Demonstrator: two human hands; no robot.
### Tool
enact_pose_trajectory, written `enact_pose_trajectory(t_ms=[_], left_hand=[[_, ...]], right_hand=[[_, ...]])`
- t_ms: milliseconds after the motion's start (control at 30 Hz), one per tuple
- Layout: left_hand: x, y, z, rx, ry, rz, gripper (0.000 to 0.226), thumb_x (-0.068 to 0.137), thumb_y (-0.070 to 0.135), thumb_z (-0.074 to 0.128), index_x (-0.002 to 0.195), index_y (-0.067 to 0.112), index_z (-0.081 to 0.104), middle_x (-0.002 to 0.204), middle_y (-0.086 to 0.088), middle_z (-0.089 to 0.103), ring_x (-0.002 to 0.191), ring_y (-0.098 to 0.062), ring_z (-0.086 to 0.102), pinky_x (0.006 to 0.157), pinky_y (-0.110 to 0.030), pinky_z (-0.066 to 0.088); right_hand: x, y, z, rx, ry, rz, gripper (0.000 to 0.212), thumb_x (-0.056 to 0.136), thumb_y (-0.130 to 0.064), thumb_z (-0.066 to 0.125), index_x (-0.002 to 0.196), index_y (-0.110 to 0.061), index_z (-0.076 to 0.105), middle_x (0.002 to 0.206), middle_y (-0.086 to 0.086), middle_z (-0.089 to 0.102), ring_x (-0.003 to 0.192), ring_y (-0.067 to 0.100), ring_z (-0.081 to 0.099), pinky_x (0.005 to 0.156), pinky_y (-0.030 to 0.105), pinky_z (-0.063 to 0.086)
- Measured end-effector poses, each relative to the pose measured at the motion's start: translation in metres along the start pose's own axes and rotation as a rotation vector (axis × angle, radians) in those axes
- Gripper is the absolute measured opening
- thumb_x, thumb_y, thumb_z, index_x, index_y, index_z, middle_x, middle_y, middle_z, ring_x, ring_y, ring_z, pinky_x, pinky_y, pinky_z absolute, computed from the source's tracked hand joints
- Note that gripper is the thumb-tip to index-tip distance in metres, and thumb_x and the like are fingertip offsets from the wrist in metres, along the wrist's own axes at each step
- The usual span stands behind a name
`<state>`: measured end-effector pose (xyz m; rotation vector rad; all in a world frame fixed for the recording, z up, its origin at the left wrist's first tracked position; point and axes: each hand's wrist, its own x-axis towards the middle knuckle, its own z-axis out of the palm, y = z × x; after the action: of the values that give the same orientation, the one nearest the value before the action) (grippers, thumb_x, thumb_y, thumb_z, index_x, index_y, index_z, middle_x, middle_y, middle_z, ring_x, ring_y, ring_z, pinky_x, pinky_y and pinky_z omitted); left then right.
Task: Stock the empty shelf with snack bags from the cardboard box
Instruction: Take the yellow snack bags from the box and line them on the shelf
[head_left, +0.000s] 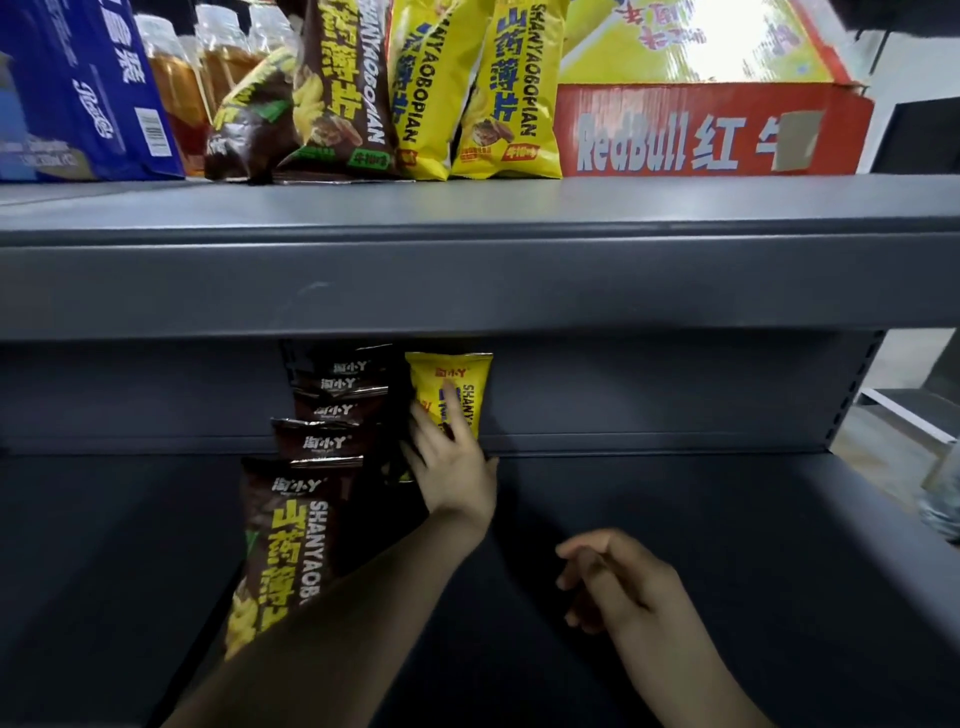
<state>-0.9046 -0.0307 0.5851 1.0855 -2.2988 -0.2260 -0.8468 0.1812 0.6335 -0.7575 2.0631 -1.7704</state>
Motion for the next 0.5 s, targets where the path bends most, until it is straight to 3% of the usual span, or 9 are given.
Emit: enact_pose_trajectory(t_ms=[67,200,267,367,500], left_hand=[[-0.012,-0.002,0.002,-0.028,0.001,-0.055,0.128,0.057,0.035,0.085,0.151,0.02,-0.002,0.144,-0.03,0.033,0.128,-0.042,0.042,0.101,-0.046,0.043],[-0.008,-0.012,0.001,-0.103,-0.138,-0.046,0.114,0.079,0.031,0.072,0.149,0.022,-0.017,0.155,-0.022,0.005,0.142,-0.037,0.019,0.113,-0.043,0.028],[-0.007,-0.012,-0.004,-0.117,-0.154,-0.065,0.113,0.079,0.027,0.071,0.148,0.023,-0.019,0.156,-0.02,0.0,0.142,-0.036,0.016,0.114,-0.043,0.027],[-0.021,0.001,-0.025,-0.152,-0.128,-0.013,0.101,0.077,0.015,0.066,0.151,0.015,-0.003,0.154,-0.023,0.007,0.14,-0.038,0.021,0.113,-0.041,0.028],[-0.06,0.006,-0.067,-0.228,-0.048,0.304,0.081,0.074,0.01,0.058,0.145,0.007,0.022,0.148,-0.021,0.03,0.138,-0.037,0.03,0.114,-0.043,0.028]], right_hand=[[-0.003,-0.001,0.004,0.005,-0.021,0.0,0.026,0.096,-0.003,0.045,0.087,-0.014,0.067,0.071,-0.001,0.068,0.053,0.01,0.059,0.055,0.018,0.047],[-0.007,-0.003,0.006,0.007,-0.039,-0.025,0.027,0.096,-0.002,0.045,0.086,-0.014,0.067,0.071,0.0,0.068,0.051,0.011,0.058,0.054,0.018,0.046],[-0.009,-0.003,0.004,0.021,-0.024,-0.024,0.027,0.096,-0.003,0.045,0.085,-0.014,0.067,0.07,0.001,0.068,0.051,0.011,0.058,0.053,0.018,0.046],[-0.011,0.0,0.003,0.013,-0.019,-0.016,0.028,0.096,-0.001,0.045,0.085,-0.014,0.067,0.069,0.003,0.067,0.051,0.01,0.058,0.052,0.018,0.046],[-0.008,0.001,0.008,-0.046,-0.006,-0.009,0.03,0.097,0.0,0.043,0.089,-0.018,0.066,0.076,0.001,0.066,0.056,0.005,0.059,0.056,0.016,0.048]])
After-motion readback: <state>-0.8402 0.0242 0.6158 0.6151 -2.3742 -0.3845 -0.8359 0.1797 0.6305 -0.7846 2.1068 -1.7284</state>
